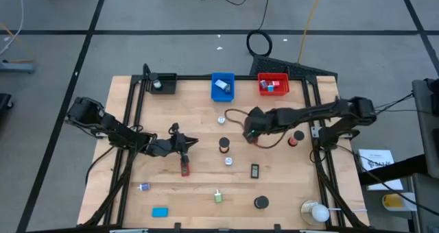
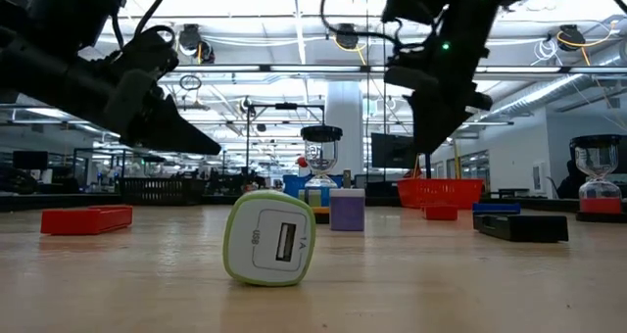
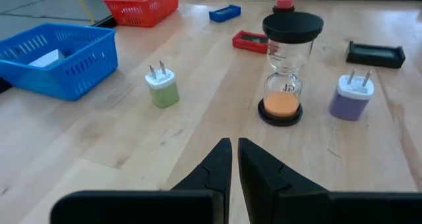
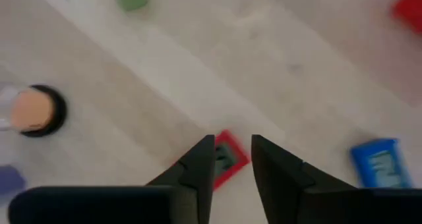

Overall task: Pick & Place Office items
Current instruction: Put the right red digital clock into the blue basket, then put the orange hourglass into the black basket

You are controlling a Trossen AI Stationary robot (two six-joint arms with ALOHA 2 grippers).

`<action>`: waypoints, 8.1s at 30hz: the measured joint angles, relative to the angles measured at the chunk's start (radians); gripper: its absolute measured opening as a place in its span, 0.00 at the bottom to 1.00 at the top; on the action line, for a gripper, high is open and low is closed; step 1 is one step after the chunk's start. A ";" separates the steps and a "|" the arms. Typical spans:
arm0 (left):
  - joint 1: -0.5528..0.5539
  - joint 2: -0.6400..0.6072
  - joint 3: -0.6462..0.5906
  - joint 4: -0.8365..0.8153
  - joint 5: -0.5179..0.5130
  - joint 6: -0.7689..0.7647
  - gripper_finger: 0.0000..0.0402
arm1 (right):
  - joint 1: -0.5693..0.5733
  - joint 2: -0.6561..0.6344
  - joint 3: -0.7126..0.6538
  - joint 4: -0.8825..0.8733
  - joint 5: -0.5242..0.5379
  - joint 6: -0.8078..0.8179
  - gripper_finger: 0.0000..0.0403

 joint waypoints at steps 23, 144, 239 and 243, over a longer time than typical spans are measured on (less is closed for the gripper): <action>0.000 0.000 0.000 -0.006 0.017 0.007 0.09 | 0.151 0.103 -0.116 0.166 0.135 0.410 0.69; 0.000 -0.001 0.001 0.001 0.017 0.007 0.09 | -0.508 0.507 0.402 0.492 -0.353 -0.727 0.41; 0.156 0.185 0.759 -0.818 0.304 0.009 0.86 | -0.310 -0.836 -0.941 1.524 -0.261 -0.769 0.00; 0.183 0.254 0.809 -0.832 0.303 0.020 0.94 | -0.310 -0.832 -0.941 1.525 -0.261 -0.769 0.00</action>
